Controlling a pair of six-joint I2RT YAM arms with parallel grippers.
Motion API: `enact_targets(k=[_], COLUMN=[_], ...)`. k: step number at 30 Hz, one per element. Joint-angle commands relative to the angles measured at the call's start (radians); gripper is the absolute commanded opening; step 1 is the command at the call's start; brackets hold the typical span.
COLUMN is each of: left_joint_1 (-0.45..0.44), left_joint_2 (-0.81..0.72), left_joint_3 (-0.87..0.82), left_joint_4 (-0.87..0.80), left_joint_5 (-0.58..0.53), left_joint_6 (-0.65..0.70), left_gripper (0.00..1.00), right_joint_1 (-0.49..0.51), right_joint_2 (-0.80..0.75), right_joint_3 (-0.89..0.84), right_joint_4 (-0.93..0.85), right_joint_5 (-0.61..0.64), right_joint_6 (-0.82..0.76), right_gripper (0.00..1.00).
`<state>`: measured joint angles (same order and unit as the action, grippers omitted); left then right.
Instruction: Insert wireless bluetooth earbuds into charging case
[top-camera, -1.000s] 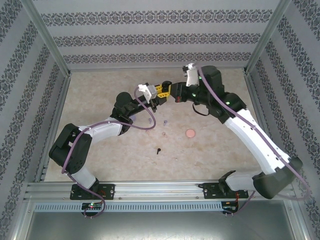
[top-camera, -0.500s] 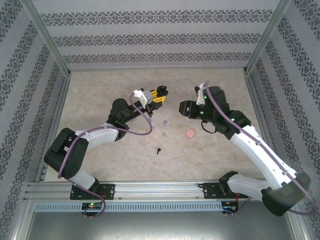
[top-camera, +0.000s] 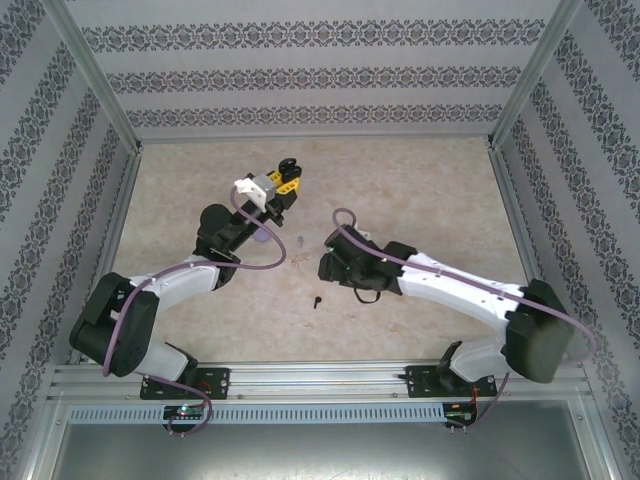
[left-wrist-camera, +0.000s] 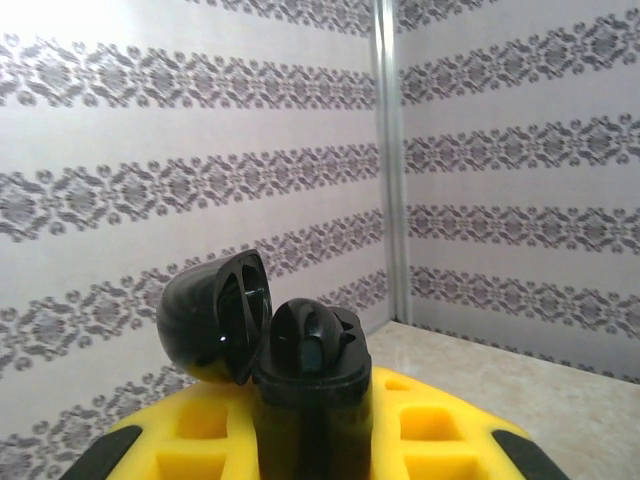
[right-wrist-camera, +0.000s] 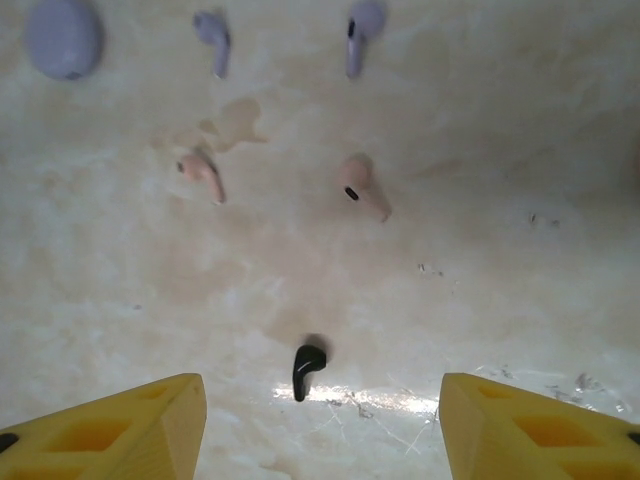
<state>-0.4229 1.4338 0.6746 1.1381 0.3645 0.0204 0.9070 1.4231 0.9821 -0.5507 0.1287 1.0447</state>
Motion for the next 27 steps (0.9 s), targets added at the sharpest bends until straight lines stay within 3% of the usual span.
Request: enact_targets(k=[1, 11, 27], left_joint_1=[0.027, 0.069, 0.088], left_joint_2=[-0.05, -0.075, -0.076], left_joint_3=[-0.02, -0.047, -0.053], left_joint_4=[0.077, 0.102, 0.121], left_joint_5=[-0.054, -0.095, -0.085], left_joint_6=[-0.03, -0.061, -0.074], left_gripper=[0.0, 0.0, 0.0], right_joint_1=[0.038, 0.113, 0.121], right_joint_2=[0.073, 0.31, 0.432], right_joint_3=[0.032, 0.164, 0.2], right_joint_4=[-0.023, -0.049, -0.048], right_joint_5=[0.09, 0.064, 0.033], right_joint_6=[0.162, 0.276, 0.301], right_gripper=[0.62, 0.56, 0.47])
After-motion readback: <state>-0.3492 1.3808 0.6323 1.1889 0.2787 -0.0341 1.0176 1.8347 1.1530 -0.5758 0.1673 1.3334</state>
